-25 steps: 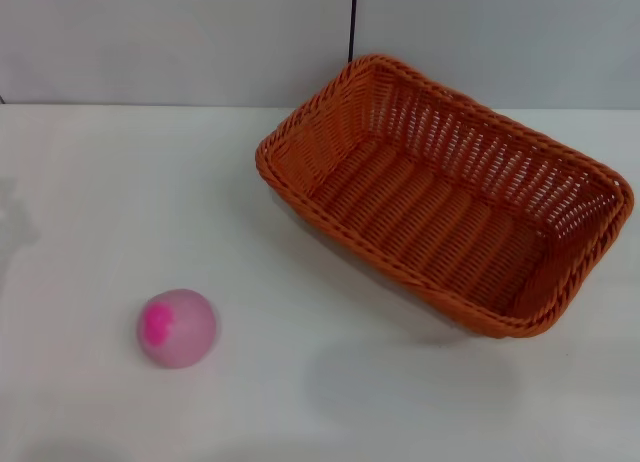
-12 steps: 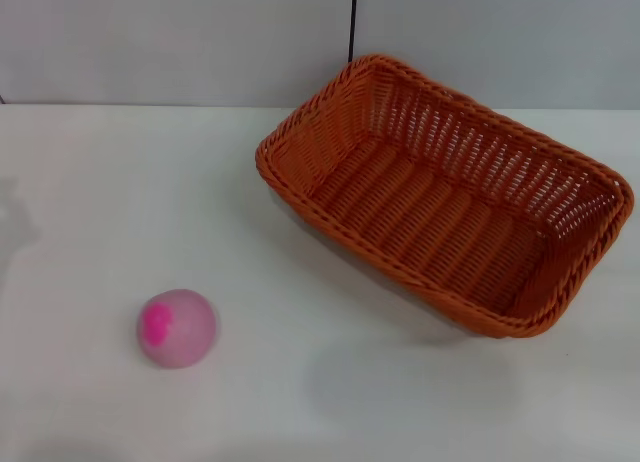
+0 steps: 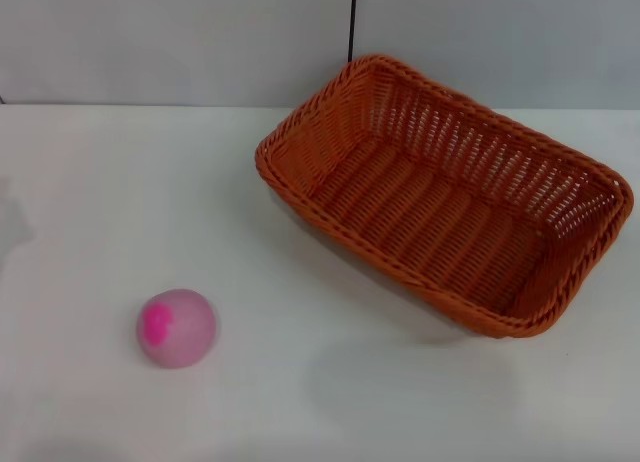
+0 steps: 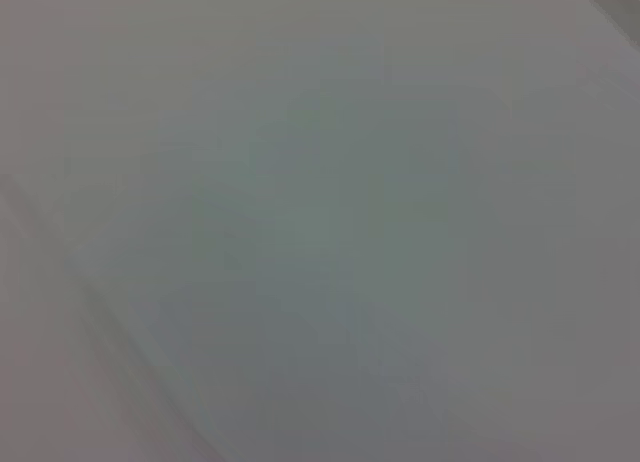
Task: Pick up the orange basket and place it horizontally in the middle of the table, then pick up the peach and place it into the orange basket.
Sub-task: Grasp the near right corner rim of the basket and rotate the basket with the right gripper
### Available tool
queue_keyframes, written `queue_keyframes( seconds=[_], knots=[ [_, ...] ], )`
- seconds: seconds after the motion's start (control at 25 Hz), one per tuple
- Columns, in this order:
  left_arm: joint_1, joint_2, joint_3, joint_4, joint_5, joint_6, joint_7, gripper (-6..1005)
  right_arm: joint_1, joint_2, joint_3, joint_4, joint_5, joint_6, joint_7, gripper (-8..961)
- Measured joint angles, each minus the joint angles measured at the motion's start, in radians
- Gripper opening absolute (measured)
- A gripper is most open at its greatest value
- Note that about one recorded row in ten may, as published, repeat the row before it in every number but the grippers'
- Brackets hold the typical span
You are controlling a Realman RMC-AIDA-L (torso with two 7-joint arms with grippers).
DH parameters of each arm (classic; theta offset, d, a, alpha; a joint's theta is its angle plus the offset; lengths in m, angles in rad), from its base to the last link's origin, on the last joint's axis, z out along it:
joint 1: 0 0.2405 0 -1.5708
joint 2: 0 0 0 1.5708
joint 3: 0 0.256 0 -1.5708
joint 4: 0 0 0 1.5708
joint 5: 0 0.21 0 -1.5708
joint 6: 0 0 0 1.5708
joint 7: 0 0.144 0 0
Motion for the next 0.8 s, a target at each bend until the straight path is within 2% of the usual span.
queue_keyframes(
  seconds=[0.08,0.12,0.28,0.36,0.4,0.44,0.48,0.52,0.64,0.68,0.8],
  knots=[
    [0.001,0.000,0.000,0.000,0.000,0.002,0.000,-2,0.053,-0.022,-0.016,-0.128,-0.155,-0.047,0.135,400],
    [0.002,0.000,0.000,0.000,0.000,0.003,0.000,-1,0.053,-0.022,-0.016,-0.128,-0.155,-0.047,0.135,402],
    [0.003,0.000,0.000,0.000,0.000,0.004,0.001,-1,0.128,-0.049,-0.020,-0.237,-0.347,-0.110,0.263,407],
    [0.004,0.000,-0.001,0.000,0.000,0.004,0.001,-1,0.176,-0.064,-0.020,-0.275,-0.440,-0.144,0.308,410],
    [0.005,0.000,-0.001,0.001,0.000,0.004,0.002,-1,0.226,-0.080,-0.021,-0.293,-0.523,-0.179,0.347,411],
    [0.005,0.000,-0.001,0.001,0.000,0.004,0.002,-1,0.226,-0.080,-0.021,-0.293,-0.523,-0.179,0.347,412],
    [0.006,0.000,-0.001,0.001,0.001,0.004,0.002,-1,0.273,-0.095,-0.022,-0.298,-0.588,-0.207,0.373,414],
    [0.006,0.000,-0.001,0.002,0.001,0.004,0.003,-1,0.273,-0.095,-0.022,-0.298,-0.588,-0.207,0.373,415],
    [0.006,0.000,-0.001,0.002,0.001,0.004,0.003,-1,0.338,-0.113,-0.044,-0.302,-0.693,-0.231,0.400,419],
    [0.006,0.000,-0.001,0.002,0.001,0.004,0.003,-1,0.375,-0.119,-0.094,-0.311,-0.767,-0.236,0.411,420],
    [0.006,0.000,-0.001,0.002,0.001,0.004,0.003,-1,0.405,-0.120,-0.154,-0.324,-0.828,-0.235,0.424,424]
  ],
)
